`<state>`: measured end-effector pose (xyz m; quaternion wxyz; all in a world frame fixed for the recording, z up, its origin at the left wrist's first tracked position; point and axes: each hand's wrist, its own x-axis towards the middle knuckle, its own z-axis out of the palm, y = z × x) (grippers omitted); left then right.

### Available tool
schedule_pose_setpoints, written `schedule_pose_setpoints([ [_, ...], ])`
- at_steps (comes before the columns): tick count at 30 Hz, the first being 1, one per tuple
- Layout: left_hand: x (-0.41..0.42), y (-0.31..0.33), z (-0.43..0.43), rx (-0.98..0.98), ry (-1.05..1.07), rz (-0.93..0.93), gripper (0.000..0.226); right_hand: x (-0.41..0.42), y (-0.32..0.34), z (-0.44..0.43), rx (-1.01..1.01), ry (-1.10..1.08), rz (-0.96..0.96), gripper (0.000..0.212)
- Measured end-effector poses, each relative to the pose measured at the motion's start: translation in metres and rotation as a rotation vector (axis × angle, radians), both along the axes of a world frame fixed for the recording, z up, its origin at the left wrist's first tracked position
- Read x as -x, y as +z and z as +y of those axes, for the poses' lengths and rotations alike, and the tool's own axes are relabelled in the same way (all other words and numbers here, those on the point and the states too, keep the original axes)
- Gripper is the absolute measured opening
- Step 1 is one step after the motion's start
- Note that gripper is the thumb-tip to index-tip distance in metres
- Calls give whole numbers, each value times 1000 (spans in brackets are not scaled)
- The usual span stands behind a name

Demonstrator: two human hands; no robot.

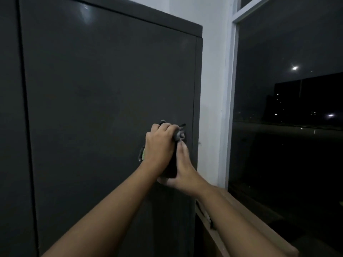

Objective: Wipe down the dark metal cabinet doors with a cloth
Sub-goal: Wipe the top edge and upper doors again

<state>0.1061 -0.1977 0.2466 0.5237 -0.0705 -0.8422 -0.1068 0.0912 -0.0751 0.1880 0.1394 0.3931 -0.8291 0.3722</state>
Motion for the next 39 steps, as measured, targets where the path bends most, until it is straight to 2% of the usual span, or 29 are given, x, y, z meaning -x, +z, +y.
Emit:
schedule_pose_setpoints([
  [3,13,9,2,5,-181,-108,43,19,11,-21,186,-114,142,134],
  [6,1,17,-13,84,-375,-281,47,47,17,-30,408,-214,336,107],
  [8,-11,17,-34,242,-291,-347,48,64,25,-26,503,-275,400,79],
  [9,-22,19,-47,342,-188,-279,48,71,29,-23,527,-295,459,70],
  [11,-38,22,-74,421,-32,-151,48,84,32,-15,568,-302,606,62],
  [13,-49,22,-98,419,53,-118,44,100,22,-10,608,-286,757,56],
  [16,-67,13,-119,443,140,-139,45,114,-13,0,518,-214,941,43],
  [21,-72,-21,-131,489,245,-145,47,117,-83,11,261,-46,1080,38],
  [25,-70,-52,-127,421,290,-89,50,117,-82,17,112,69,1218,37],
  [27,-69,-62,-126,404,311,-60,49,116,-61,16,146,51,1206,38],
  [30,-69,-68,-125,400,325,-32,49,103,-18,-5,478,-166,908,48],
  [32,-70,-71,-125,392,330,-34,49,88,8,-27,610,-244,783,50],
  [35,-77,-78,-129,377,344,-52,52,62,16,-61,532,-134,879,49],
  [39,-96,-90,-140,340,359,-127,68,43,-37,-90,276,118,1105,29],
])
